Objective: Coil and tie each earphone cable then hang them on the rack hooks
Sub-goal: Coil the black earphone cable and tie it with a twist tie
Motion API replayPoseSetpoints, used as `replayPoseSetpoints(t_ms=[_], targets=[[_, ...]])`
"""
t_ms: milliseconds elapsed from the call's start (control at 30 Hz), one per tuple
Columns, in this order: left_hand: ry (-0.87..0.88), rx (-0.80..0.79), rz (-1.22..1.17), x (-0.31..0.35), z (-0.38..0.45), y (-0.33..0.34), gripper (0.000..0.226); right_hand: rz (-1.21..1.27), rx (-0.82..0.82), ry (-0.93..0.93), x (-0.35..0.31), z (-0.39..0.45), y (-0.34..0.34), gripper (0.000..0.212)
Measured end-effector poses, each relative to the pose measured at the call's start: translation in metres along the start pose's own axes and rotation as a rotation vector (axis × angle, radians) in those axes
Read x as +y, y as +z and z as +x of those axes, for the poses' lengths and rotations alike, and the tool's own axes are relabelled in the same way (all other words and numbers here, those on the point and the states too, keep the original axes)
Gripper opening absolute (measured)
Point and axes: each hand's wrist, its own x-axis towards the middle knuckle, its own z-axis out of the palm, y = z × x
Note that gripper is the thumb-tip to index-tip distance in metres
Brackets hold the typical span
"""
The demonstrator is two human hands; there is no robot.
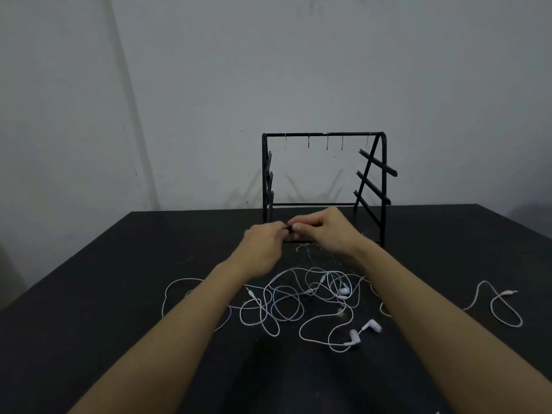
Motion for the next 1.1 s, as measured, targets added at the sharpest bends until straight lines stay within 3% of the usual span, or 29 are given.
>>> replayPoseSetpoints(t_ms=[100, 200, 300, 367, 467, 700, 867, 967, 1100], targets=[[-0.197, -0.019, -0.610, -0.001, 0.001, 0.008, 0.031, 0.228, 0.126, 0.019, 0.007, -0.005, 0.012, 0.010], [-0.367, -0.037, -0.884, -0.005, -0.001, 0.027, 0.035, 0.150, 0.172, 0.051, 0.025, 0.001, 0.024, 0.011], [-0.362, -0.017, -0.818, -0.019, 0.000, 0.041, 0.035, 0.207, 0.167, 0.084, 0.042, 0.007, 0.029, 0.017], [-0.386, 0.074, -0.705, -0.029, 0.003, 0.048, 0.033, 0.271, 0.283, 0.151, 0.057, 0.013, 0.030, 0.024], [-0.440, 0.213, -0.636, -0.039, 0.008, 0.060, 0.031, -0.011, 0.474, 0.215, 0.079, 0.025, 0.032, 0.021], [-0.485, 0.319, -0.689, -0.060, 0.010, 0.090, 0.029, -0.387, 0.364, 0.340, 0.110, 0.057, 0.050, 0.022], [-0.466, 0.323, -0.717, -0.067, 0.008, 0.094, 0.028, -0.516, 0.367, 0.352, 0.112, 0.070, 0.055, 0.020], [-0.461, 0.320, -0.747, -0.068, 0.006, 0.095, 0.028, -0.575, 0.348, 0.279, 0.111, 0.068, 0.055, 0.022], [-0.484, 0.309, -0.783, -0.067, 0.008, 0.092, 0.029, -0.707, 0.323, 0.022, 0.109, 0.057, 0.050, 0.022]])
